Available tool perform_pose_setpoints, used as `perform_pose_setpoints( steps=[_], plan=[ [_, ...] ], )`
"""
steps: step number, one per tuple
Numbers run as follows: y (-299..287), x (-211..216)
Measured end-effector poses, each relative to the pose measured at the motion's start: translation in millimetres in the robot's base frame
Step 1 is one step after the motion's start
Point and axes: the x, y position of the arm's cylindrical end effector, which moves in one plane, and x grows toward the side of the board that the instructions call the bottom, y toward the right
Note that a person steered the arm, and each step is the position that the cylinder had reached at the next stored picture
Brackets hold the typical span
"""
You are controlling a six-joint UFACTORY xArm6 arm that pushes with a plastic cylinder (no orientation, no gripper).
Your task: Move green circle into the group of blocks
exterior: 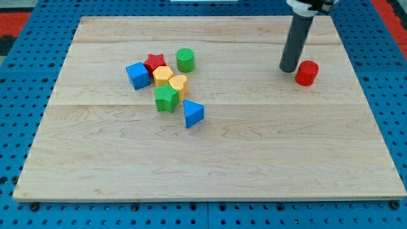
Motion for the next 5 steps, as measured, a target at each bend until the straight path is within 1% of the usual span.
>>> perform_pose_setpoints(
  steps=[1,2,4,5],
  plan=[
    [-71,-47],
    [-155,-61],
    [-180,38],
    [-172,-2]
  ],
)
